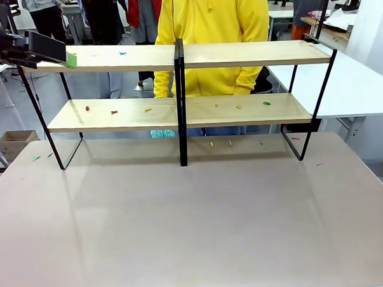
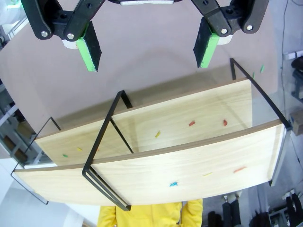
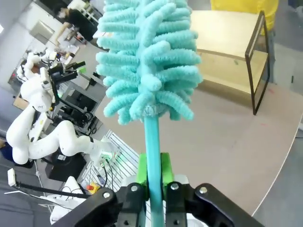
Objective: Clean the shelves.
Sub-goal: Clean a randomly selected level of the Shelf with the Duster.
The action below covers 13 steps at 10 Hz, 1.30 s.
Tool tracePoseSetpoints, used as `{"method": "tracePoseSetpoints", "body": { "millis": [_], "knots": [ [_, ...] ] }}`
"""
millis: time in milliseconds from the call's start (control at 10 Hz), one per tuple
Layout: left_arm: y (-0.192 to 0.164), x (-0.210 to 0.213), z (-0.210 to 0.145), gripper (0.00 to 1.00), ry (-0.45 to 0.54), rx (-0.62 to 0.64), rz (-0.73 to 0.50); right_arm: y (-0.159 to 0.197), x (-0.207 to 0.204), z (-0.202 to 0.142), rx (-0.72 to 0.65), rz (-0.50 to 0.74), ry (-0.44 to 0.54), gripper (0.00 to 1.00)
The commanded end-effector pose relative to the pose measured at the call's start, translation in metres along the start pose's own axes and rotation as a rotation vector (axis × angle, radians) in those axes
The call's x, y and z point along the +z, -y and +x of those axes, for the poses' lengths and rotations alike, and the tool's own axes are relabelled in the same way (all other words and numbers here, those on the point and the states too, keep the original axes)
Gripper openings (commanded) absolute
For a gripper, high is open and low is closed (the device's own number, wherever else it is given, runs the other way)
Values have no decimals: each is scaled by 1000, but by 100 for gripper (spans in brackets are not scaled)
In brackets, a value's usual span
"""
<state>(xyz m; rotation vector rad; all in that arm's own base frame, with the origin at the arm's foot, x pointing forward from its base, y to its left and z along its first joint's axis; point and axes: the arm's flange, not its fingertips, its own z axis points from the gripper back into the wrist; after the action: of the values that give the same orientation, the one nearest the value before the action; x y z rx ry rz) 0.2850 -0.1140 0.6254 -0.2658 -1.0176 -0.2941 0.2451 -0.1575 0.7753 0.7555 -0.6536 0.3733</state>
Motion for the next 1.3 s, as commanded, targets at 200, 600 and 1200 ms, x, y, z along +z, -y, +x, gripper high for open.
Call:
{"method": "tracePoseSetpoints", "body": {
  "millis": [200, 600, 1200],
  "knots": [
    [-1, 0, 0, 100, 0, 1, -1, -10, -133, 78, -49, -216, -228, 12],
    [-1, 0, 0, 100, 0, 1, -1, 3, -213, 106, -30, -474, -396, 12],
    [-1, 0, 0, 100, 0, 1, -1, 28, -227, 101, -123, -833, -437, 12]
  ]
}}
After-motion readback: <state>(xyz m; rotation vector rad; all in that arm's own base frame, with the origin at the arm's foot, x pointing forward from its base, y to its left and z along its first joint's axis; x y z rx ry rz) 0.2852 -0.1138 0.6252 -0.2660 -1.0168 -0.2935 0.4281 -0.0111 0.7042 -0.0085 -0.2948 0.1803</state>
